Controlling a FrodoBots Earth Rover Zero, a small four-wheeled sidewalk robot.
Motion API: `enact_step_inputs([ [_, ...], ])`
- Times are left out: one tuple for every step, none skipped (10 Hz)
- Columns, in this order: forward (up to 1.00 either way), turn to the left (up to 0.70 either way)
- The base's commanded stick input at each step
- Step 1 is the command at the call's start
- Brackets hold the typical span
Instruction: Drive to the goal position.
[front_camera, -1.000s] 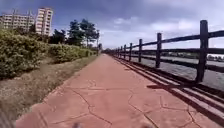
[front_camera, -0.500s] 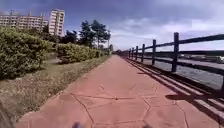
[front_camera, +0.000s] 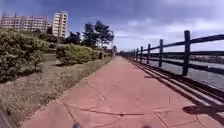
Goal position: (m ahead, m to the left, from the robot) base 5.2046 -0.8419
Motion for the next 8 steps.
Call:
enact_step_inputs([
  [0.7, 0.0],
  [0.7, 0.0],
  [0.7, 0.0],
  [0.7, 0.0],
  [0.7, 0.0],
  [0.7, 0.0],
  [0.7, 0.0],
  [0.7, 0.0],
])
